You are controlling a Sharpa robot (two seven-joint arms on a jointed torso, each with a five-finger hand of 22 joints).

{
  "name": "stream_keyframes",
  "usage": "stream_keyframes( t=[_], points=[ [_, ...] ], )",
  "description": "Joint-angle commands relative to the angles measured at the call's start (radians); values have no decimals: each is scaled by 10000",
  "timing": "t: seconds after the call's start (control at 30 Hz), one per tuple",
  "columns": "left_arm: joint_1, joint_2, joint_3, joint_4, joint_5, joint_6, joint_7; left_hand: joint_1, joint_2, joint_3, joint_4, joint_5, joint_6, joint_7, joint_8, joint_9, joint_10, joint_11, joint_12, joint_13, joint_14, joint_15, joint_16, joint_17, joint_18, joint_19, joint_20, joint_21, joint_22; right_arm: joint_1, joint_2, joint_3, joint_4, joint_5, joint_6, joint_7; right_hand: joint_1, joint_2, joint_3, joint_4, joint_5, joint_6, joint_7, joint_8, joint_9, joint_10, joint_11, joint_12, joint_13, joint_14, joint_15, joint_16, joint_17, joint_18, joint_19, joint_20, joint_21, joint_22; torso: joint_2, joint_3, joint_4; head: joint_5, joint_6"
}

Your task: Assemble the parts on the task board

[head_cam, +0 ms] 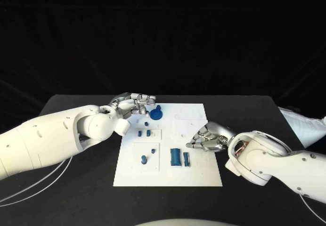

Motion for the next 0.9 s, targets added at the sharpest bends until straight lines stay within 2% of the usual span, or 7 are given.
stream_keyframes(
  t=[0.03, 0.1, 0.33, 0.5, 0.73, 0.77, 0.9],
  points=[
    [-17, 83, 5, -75, 205, -278, 686, -285, -202, -535, 171, -112, -121, -17, 18, 1, -143, 7, 55, 7, -353, 10, -363, -190, 166, -259, 40, -298, -206, 190, 89, 1, -551, 2847, -592, 2300, 596, 95, 41, -251, -36, -483, 275, -230, -89, -840, 238, -974, -761, -843, 212, -2373, -2159, 508, -1669, 209, -2017, -2018, -160, -65, -49, -3, 221],
    [-58, 141, 5, -161, 370, -540, 927, -130, -81, -811, 205, -119, -173, 16, 3, 0, -220, 57, 15, -21, -840, 98, -1225, -611, 162, -761, 141, -797, -538, 330, 229, 3, -1100, 4239, -561, 3187, 1066, 203, 146, -440, -268, -765, 436, -341, -159, -1272, 416, -1615, -1398, -1693, 375, -4316, -3764, 875, -3059, 367, -3897, -3839, -233, -89, -38, -12, 367],
    [-299, 354, 11, -693, 878, -1008, 1526, 560, 376, -1167, 208, -94, -252, 128, -123, -12, -403, 309, -593, -444, -1183, 545, -4989, -2261, 181, -1971, 638, -2575, -2159, 496, 1019, 76, -3207, 8000, 328, 5432, 2284, 300, 1089, -818, -861, -1123, 859, -430, -672, -1349, 958, -4262, -5194, -3122, 1008, -8193, -6165, 929, -3886, 970, -7131, -6149, -514, -124, -74, -103, 856],
    [-409, 605, 18, -1308, 1165, -1200, 1823, 687, 526, -1366, 209, -81, -662, -622, -445, -61, -855, 504, -1420, -536, -2139, 979, -6838, -3150, 177, -3369, 1152, -3625, -3382, 514, 1603, 142, -4509, 9224, 1143, 6357, 2291, 171, 1495, -1066, -1089, -1346, 853, -422, -1107, -1311, 1074, -4872, -6875, -3677, 1449, -10013, -7750, 894, -4024, 1434, -8766, -7419, -667, -106, -59, -121, 1127],
    [-543, 854, 42, -1760, 1288, -1359, 2122, 944, 792, -1457, 75, -55, -499, -333, -431, -55, -610, 633, -1750, -539, -1747, 1106, -7523, -3618, 223, -3454, 1301, -3608, -4221, 513, 2122, 207, -5582, 9158, 1863, 6904, 2042, 155, 2120, -1590, -1213, -1164, 885, -422, -1592, -947, 1102, -5051, -8347, -2565, 1334, -10742, -9076, 946, -2789, 1233, -9666, -8475, -776, -93, -46, -92, 1281],
    [-522, 793, 25, -1685, 964, -1109, 1534, -3312, 1568, -2159, -2, -854, -3484, -761, -1078, -707, -3881, 176, -2649, -1170, -4806, 721, -7999, -4181, -367, -6091, 552, -4257, -5595, 516, 2049, 196, -5438, 8550, 950, 5974, -2201, 189, 1683, -2034, -1760, -4070, 326, -1052, -1925, -4361, 692, -5705, -8559, -6223, 450, -11591, -9609, 281, -5959, 710, -10570, -9515, -697, -106, -62, -86, 1215],
    [-552, 773, 33, -1585, 934, -1263, 1594, -4180, 1568, -2305, -2, -854, -4157, -794, -1078, -707, -4557, 76, -2649, -1170, -5431, 639, -8125, -4322, -368, -6688, 405, -4257, -5933, 483, 2036, 205, -5333, 8653, 794, 6061, -3276, 189, 1681, -2034, -1920, -4664, 187, -1052, -2059, -5054, 596, -5705, -9343, -6908, 450, -11591, -9884, 280, -6510, 555, -10882, -9884, -775, -69, -29, -103, 1244]
  ],
)
